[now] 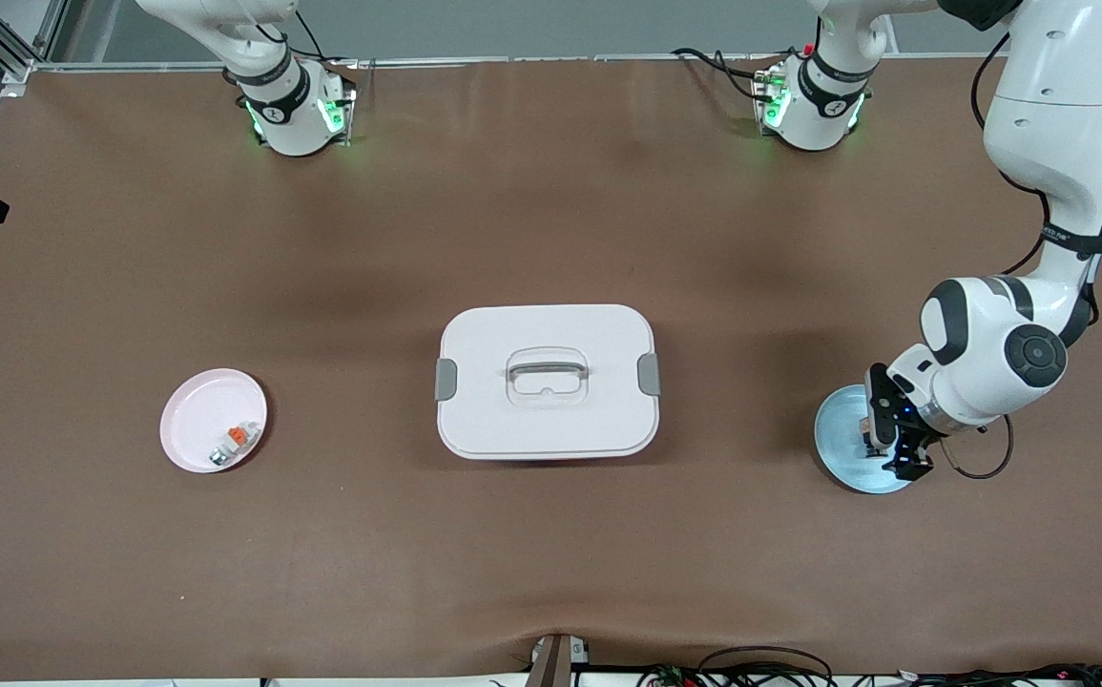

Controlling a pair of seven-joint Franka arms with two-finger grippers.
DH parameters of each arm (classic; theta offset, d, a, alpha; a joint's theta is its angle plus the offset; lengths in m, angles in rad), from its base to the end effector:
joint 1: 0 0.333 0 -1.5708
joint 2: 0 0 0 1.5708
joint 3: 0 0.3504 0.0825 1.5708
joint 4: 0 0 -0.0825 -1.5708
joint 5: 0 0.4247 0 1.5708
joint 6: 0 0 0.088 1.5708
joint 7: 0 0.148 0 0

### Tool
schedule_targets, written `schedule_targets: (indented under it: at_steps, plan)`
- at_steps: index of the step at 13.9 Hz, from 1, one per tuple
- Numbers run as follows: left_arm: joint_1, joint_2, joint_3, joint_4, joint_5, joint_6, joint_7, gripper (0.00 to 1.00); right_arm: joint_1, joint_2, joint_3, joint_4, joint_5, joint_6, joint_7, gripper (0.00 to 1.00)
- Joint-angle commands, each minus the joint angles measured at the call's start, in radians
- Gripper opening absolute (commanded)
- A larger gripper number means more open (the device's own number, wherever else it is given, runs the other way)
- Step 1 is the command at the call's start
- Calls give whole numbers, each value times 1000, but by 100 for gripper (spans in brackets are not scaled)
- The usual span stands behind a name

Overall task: Transfer orange switch to right arm and place
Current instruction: 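Lower the left gripper and grasp the black switch block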

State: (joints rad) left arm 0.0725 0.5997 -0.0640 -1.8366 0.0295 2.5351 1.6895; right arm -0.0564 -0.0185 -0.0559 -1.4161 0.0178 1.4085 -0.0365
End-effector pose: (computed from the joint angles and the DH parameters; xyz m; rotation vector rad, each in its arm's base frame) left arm 0.7063 0.0083 0.1680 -2.0396 2.3019 -0.1222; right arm 0.5664 -0.0614 0.6923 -3.1217 0.1137 -0.0191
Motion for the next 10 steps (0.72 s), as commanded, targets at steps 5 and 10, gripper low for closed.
schedule_targets:
  at_steps: [5, 10]
  plan:
    - [4, 25, -5, -4, -2, 21, 1, 100, 6, 0, -4, 6, -4, -6, 1, 100]
    - [1, 35, -5, -4, 1, 42, 12, 100, 6, 0, -4, 6, -2, -8, 1, 100]
